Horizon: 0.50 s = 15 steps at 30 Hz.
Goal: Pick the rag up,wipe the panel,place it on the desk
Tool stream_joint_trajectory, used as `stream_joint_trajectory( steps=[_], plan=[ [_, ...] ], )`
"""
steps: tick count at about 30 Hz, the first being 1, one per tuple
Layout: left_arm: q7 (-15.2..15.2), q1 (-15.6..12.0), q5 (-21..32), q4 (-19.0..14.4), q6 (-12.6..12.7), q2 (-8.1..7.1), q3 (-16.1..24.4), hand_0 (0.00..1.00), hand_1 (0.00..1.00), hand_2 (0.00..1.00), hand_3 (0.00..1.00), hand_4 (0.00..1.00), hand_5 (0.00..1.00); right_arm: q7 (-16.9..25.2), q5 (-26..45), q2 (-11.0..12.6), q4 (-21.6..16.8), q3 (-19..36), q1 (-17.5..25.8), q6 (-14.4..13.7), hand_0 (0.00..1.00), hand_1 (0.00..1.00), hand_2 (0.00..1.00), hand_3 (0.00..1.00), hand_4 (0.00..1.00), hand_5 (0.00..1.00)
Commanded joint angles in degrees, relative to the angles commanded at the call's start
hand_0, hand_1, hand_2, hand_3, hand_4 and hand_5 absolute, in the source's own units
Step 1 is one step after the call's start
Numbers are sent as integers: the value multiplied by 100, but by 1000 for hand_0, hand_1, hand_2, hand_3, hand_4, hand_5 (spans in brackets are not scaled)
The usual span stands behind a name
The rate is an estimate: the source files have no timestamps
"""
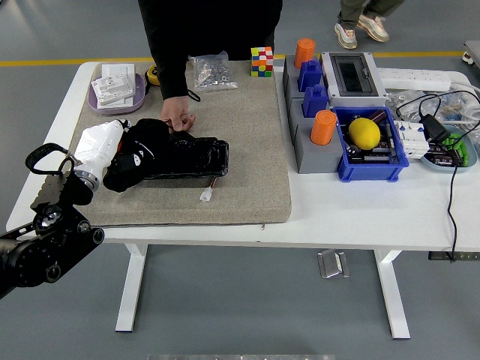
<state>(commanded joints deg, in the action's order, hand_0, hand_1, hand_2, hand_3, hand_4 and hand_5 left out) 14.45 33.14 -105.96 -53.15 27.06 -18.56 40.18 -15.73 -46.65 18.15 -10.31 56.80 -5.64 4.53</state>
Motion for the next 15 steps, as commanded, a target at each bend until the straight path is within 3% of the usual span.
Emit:
stream_joint_trajectory(
  steps=[15],
  plan=[
    [-16, -190, -135, 86, 28, -97, 392, 215, 141, 495, 399, 371, 2, -24, -12, 9, 0, 14, 13, 26, 725, 664, 696, 587, 941, 579]
  ],
)
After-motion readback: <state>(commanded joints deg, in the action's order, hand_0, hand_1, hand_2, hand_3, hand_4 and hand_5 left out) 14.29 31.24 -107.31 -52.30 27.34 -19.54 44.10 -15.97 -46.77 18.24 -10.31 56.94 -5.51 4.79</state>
